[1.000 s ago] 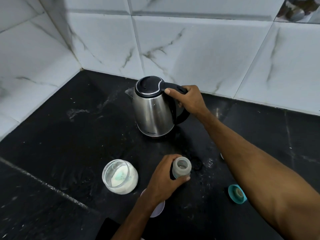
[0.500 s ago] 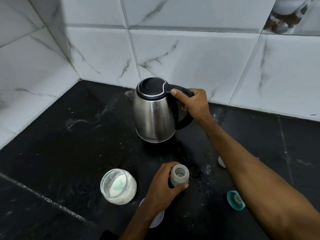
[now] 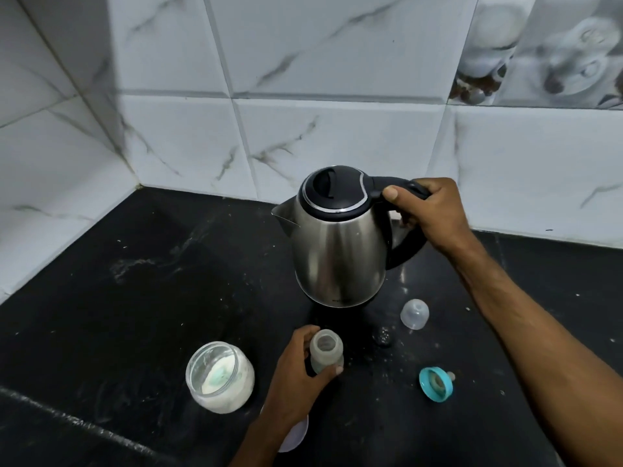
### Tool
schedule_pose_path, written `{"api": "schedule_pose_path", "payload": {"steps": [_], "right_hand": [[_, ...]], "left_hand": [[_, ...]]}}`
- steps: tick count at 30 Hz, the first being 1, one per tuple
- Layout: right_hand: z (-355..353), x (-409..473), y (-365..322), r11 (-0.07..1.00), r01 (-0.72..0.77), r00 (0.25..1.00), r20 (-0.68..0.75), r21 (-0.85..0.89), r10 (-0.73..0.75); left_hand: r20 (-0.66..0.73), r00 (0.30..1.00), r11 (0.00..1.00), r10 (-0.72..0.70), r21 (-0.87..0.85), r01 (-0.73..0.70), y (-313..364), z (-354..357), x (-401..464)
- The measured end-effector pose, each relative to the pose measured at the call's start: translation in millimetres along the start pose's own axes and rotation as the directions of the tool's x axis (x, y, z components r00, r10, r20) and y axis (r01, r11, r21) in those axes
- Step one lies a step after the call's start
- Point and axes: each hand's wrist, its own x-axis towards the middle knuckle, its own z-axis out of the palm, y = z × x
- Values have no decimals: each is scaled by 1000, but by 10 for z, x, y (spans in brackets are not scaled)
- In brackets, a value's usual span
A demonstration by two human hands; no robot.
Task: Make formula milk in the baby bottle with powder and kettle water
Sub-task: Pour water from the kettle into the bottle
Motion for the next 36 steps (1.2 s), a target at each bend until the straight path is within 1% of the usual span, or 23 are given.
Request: {"api": "schedule_pose_path", "payload": {"steps": [4,11,15,20,27,30,36], "right_hand": [[-221,-191,-74,1000,20,999,-25,-20,-20],[-544,-493,-168,997,13,999,-49,-80,-17],[-671,-633,-237,996,19,1000,-21,-93,-21],[-756,-793,-303,988,30,999,-10,-149,-32],[-848,-953,-379,964,19,1000,22,-267,-14],[-846,-1005,-436,959,7,999,40,-284,5],[-839,-1044,-476,939,41,992,124,-341,1]], "left_hand": [[9,999,999,34,18,-34,13,12,-13],[-40,999,1000,22,22,-21,74,-14,-120],[-62,998,999,33,23,-31,113,-12,-178],[-91,994,998,54,-6,-55,150,24,-264],[-127,986,994,105,39,-101,138,35,-259],[-135,985,993,111,53,-105,153,46,-247],[-146,982,992,122,31,-119,161,47,-209]]}}
